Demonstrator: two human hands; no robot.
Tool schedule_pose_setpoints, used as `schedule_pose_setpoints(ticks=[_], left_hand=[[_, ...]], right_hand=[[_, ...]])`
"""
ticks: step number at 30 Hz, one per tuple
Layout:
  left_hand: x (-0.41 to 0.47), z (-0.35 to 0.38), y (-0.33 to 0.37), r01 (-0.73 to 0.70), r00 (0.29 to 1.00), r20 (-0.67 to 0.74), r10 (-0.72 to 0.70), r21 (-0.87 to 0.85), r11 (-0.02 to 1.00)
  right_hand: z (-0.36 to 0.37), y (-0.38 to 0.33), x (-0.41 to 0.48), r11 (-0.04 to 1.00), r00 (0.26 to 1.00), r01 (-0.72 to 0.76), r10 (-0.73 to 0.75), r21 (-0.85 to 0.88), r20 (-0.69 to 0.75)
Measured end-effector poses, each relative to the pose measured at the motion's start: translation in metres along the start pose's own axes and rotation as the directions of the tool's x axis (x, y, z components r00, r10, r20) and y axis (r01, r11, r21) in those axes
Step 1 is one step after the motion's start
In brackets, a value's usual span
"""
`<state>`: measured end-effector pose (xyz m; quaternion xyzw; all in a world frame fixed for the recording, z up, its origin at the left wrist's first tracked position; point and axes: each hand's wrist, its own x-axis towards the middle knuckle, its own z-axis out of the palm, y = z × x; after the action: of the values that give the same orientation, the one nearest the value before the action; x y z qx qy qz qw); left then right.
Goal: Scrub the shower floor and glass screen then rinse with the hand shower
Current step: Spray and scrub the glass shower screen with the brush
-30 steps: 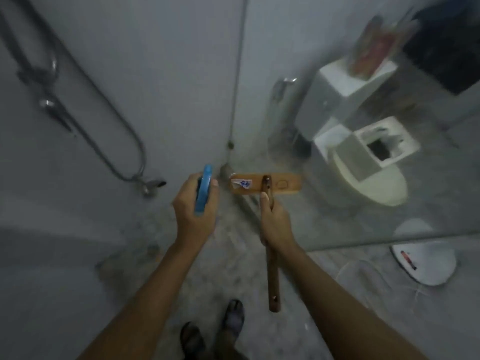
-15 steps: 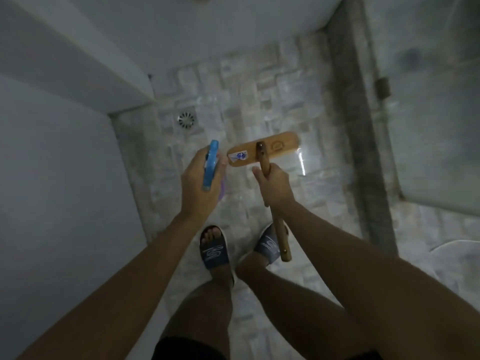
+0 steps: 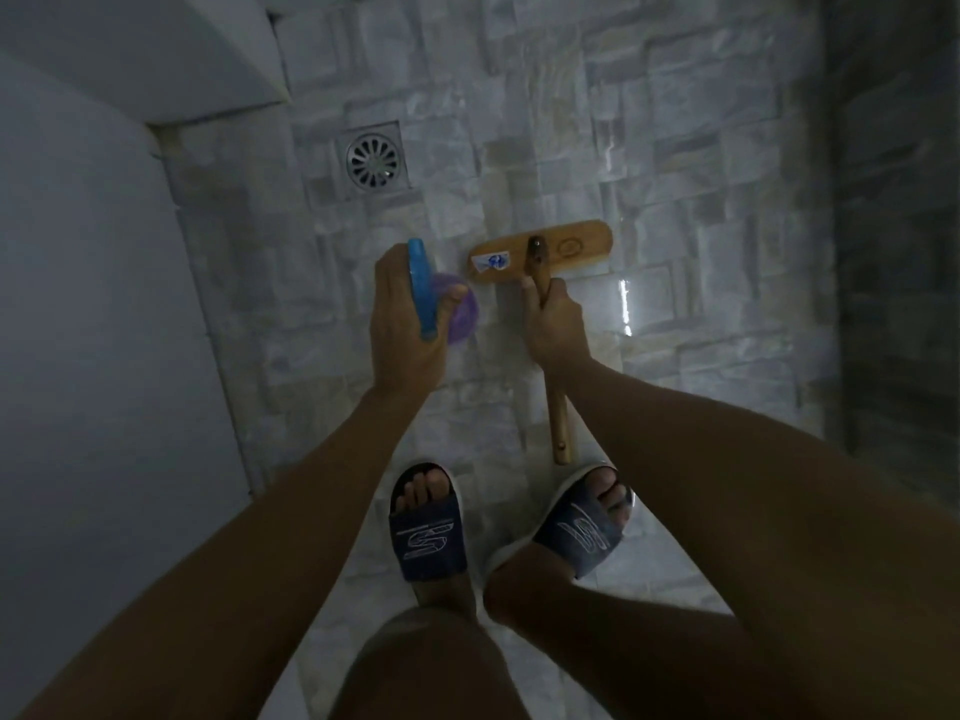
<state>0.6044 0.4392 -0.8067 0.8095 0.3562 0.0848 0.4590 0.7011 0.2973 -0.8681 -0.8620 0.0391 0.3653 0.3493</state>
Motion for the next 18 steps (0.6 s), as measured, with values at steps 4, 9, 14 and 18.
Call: schedule_pose_setpoints(ticks=[4,9,14,18], left_hand=[[-0.008,0.002,-0.017,-0.015,0.996,0.086,0.014,0.011,1.000],[-0.017,-0.006,-0.020,0.035,0.978,0.202,-0.053,0.092,0.995],[-0.027,-0.049,0.014,0.002,0.927,0.359,-0.107,0.281,0.960],[-0.028,-0.109,0.112,-0.010,0.950,0.309,-0.056,0.208,0.978]], right_hand=[[0.008,0.012,0.006,0.998,0.999,0.011,-0.008,-0.061,0.051],[0.005,0.012,0.001,0.982,0.995,-0.034,0.051,-0.185,0.087],[-0.021,-0.035,-0.038,0.983,0.998,-0.040,0.049,-0.178,0.047],[-0.080,-0.120,-0.094,0.991,0.994,0.101,-0.098,-0.087,0.040]])
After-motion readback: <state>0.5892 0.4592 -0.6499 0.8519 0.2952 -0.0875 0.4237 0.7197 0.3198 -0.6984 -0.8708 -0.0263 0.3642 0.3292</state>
